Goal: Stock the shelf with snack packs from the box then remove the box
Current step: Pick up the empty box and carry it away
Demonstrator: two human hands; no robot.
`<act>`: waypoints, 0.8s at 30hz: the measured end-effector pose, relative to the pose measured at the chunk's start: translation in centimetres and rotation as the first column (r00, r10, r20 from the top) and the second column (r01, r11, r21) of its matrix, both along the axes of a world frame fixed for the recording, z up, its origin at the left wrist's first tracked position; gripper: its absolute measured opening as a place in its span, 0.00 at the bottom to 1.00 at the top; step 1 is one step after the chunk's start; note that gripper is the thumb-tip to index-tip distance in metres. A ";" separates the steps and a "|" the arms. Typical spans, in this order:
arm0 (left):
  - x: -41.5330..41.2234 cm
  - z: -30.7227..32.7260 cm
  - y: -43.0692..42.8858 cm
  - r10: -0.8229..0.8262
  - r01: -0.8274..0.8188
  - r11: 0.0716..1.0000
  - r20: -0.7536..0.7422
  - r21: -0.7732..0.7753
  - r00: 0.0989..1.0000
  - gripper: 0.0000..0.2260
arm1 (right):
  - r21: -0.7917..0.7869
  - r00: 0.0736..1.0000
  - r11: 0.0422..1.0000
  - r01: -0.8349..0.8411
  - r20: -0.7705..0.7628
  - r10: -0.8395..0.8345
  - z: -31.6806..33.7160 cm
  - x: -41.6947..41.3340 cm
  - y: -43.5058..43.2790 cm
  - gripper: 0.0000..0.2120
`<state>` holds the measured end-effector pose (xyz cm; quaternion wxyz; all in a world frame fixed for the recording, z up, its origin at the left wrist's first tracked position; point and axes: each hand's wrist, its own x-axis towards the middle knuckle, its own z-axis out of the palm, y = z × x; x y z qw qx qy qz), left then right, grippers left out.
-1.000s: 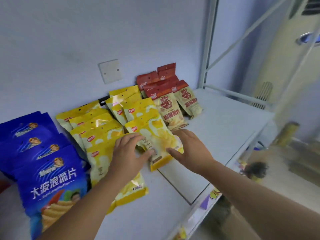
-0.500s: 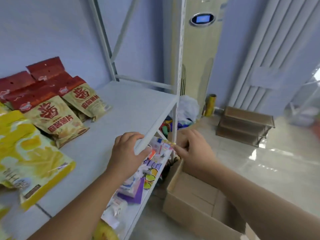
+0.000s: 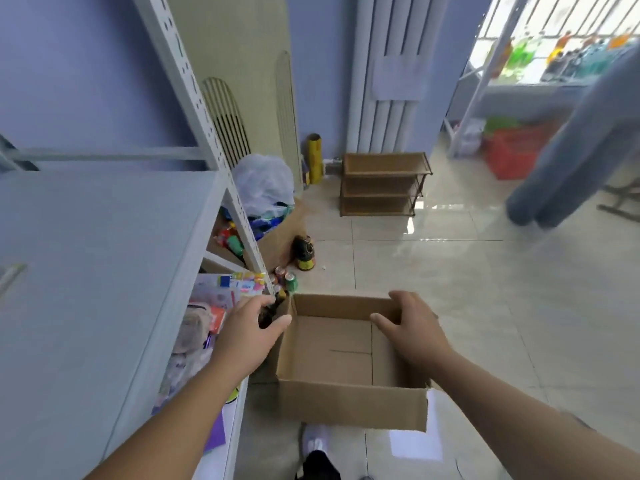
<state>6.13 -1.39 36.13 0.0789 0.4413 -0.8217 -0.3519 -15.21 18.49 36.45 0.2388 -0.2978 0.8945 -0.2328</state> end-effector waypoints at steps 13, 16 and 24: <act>-7.9 -7.9 -5.0 -0.091 0.062 0.968 0.112 0.243 0.989 0.25 | 0.141 0.920 0.931 0.336 0.162 -0.357 -7.4 -5.6 2.3 0.34; -7.8 -10.5 -5.4 -0.079 0.031 0.959 0.158 0.281 0.984 0.25 | 0.214 0.900 0.910 0.354 0.186 -0.394 -10.0 -6.8 2.9 0.31; -6.7 -20.2 -7.4 -0.045 -0.080 0.933 0.333 0.351 0.942 0.32 | 0.357 0.841 0.850 0.388 0.240 -0.484 -18.9 -9.6 3.3 0.35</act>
